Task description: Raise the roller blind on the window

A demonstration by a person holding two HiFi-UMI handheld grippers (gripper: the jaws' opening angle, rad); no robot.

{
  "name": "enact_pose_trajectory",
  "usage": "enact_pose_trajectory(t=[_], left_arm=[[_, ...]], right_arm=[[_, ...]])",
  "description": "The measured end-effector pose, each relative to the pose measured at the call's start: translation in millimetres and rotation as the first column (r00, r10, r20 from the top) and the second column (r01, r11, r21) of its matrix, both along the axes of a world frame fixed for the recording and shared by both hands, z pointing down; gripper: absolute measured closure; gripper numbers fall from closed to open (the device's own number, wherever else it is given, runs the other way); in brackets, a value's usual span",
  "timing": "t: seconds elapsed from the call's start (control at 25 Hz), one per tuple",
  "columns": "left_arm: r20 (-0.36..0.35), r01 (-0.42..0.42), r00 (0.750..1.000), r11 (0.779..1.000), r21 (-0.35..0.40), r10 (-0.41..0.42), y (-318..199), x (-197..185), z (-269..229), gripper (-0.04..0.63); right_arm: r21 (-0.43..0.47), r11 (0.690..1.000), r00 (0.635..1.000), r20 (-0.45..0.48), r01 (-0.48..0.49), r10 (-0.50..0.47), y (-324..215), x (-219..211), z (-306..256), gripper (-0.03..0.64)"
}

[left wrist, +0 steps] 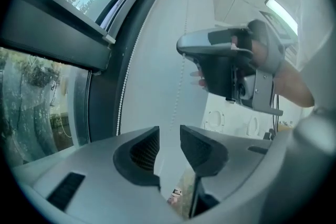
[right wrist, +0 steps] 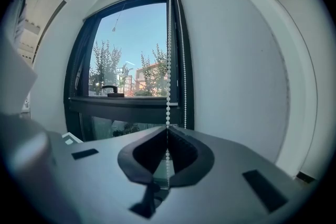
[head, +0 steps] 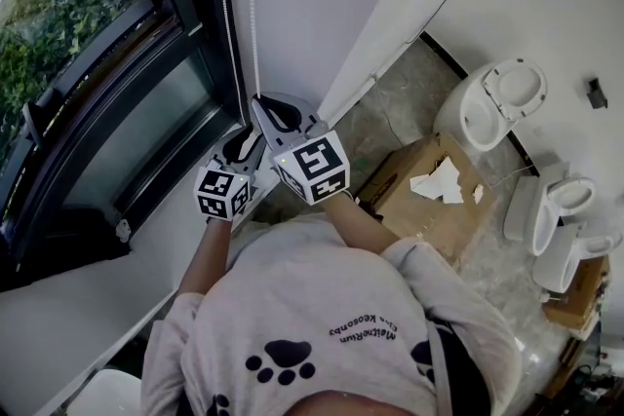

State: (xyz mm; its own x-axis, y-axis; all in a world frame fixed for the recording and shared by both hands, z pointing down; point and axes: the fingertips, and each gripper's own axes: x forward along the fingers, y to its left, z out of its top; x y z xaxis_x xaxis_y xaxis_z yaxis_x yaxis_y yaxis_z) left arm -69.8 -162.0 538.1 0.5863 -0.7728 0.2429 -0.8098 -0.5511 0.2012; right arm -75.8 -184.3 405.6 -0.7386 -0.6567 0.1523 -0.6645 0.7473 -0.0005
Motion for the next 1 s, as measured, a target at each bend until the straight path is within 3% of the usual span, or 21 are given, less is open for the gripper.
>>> enact_pose_trajectory(t=[0.24,0.44,0.84,1.0], left_arm=[[-0.055,0.037,0.998,0.994,0.099,-0.032,-1.8,-6.6,-53.7,0.487],[-0.081,0.087,0.994,0.979,0.184,-0.073,-1.3,-17.7,-101.1,0.570],[-0.058,0.139,0.990,0.974,0.179,-0.131,-1.3,-23.7,-132.3,0.588],[-0.052,0.158,0.987,0.969,0.189,-0.151,-0.3,-25.9,-135.9,0.588]], right_arm=[[0.001,1.000,1.000,0.017,-0.006,0.006,0.1,0.8,-4.2,0.607],[0.007,1.000,1.000,0.000,-0.010,0.010,-0.7,-0.4,-5.5,0.607],[0.023,0.999,0.999,-0.019,-0.039,0.040,-2.3,2.3,-6.4,0.598],[0.074,0.993,0.996,-0.023,-0.087,0.089,-1.4,11.7,-15.2,0.545]])
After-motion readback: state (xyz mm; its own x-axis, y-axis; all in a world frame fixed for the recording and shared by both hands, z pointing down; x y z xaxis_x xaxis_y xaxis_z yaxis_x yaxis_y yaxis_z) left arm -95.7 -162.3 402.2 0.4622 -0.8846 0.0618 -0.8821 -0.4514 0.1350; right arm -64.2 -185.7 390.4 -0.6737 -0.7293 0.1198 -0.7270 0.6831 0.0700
